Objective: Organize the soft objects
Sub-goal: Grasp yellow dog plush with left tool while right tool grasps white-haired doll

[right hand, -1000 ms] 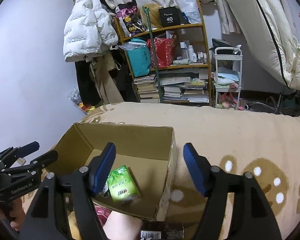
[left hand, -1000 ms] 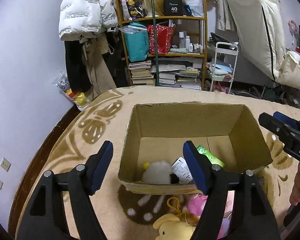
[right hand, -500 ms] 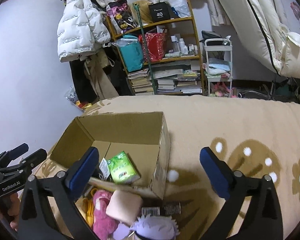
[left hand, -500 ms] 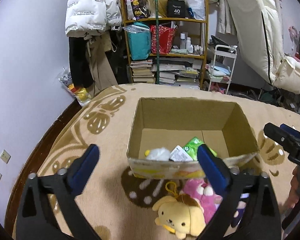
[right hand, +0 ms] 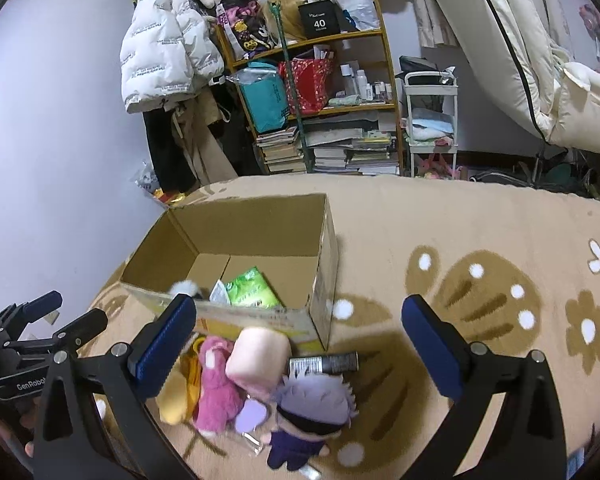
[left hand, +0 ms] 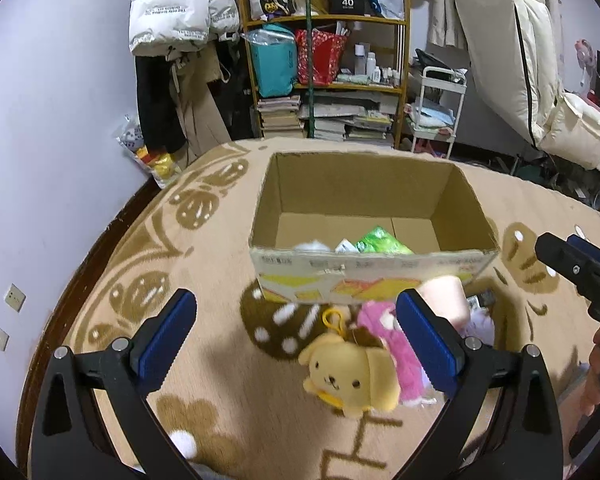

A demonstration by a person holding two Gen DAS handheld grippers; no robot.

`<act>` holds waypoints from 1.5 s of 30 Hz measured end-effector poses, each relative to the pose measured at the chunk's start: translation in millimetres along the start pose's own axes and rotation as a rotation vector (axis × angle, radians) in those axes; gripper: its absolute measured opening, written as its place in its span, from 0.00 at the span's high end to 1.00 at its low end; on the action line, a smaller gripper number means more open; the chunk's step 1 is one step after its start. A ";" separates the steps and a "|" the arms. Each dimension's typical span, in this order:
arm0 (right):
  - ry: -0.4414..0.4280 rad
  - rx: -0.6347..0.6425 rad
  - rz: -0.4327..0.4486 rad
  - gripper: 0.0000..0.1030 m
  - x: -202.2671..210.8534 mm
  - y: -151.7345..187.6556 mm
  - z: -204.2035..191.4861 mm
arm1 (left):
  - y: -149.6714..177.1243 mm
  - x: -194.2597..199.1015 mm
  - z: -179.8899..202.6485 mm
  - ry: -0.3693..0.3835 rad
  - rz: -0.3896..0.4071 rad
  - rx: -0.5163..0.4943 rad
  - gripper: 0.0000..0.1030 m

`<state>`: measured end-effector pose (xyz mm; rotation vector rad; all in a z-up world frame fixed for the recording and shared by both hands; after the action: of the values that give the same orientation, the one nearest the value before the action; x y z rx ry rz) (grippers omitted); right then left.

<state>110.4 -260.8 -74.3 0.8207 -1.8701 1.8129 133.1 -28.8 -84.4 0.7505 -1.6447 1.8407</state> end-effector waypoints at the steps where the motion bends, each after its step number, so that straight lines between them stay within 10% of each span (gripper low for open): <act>1: -0.005 0.000 -0.013 0.00 1.5 2.6 -0.5 | 2.8 1.5 -0.1 -0.001 -0.005 0.002 0.04; 45: -0.092 -0.178 -0.548 0.05 -85.9 118.7 9.6 | 78.7 -72.2 32.1 -0.023 -0.313 -0.117 0.04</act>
<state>97.0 -261.3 -220.6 1.2191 -1.6164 1.2731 127.5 -71.0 -187.5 0.9215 -1.5346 1.5098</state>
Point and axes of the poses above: each gripper's, at about its wrist camera, not at the fingertips, and x roughly against the way its jaws point, z to its right, y to its underside, the point moved 10 cm from there along -x, roughly the way its jaws point, and after that the axes turned 13 degrees about x, right-handed, at the moved point
